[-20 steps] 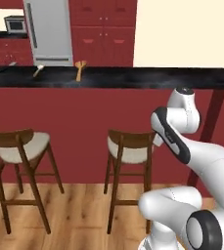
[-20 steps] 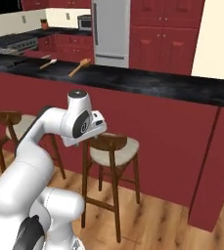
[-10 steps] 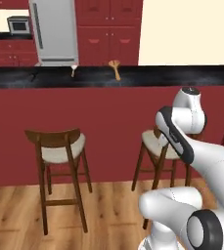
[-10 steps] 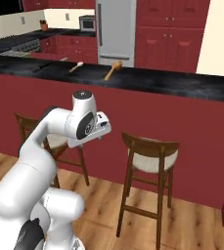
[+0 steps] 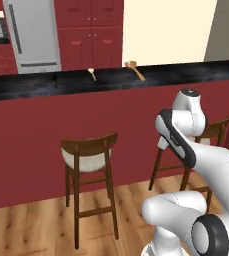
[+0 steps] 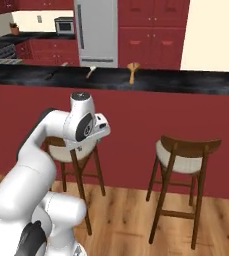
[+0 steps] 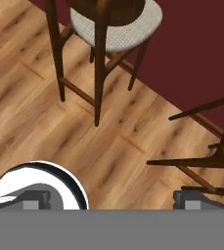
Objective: Pick up the metallic utensils from the counter and place them in the open drawer. Make sure not to pick up any wooden utensils.
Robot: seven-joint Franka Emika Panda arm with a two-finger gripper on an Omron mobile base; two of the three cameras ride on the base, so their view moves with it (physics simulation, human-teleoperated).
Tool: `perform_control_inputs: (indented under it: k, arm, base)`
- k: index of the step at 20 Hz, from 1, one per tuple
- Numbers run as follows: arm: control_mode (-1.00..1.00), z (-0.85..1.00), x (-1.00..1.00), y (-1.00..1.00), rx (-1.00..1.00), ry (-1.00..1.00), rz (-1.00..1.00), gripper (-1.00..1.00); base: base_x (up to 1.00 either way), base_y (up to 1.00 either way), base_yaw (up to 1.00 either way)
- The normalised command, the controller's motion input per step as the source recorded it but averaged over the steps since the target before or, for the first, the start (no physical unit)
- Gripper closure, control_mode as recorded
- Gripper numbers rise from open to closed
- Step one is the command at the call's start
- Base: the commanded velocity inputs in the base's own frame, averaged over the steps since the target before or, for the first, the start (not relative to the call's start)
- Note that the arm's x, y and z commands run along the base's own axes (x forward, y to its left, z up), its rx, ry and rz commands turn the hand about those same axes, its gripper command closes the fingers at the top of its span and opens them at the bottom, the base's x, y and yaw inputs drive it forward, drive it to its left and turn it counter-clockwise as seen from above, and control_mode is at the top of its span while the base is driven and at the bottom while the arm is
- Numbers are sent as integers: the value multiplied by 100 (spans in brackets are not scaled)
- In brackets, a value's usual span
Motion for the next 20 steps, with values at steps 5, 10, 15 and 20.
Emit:
perform_control_inputs:
  k: [5,10,15,20]
  arm:
    - [100,0,0,0,0,0,0,-100]
    - [100,0,0,0,0,0,0,-100]
    - [100,0,0,0,0,0,0,-100]
    - [100,0,0,0,0,0,0,-100]
  base:
    - [28,99,-48]
    - [11,100,-27]
    - [28,87,-4]
    - [55,1,0]
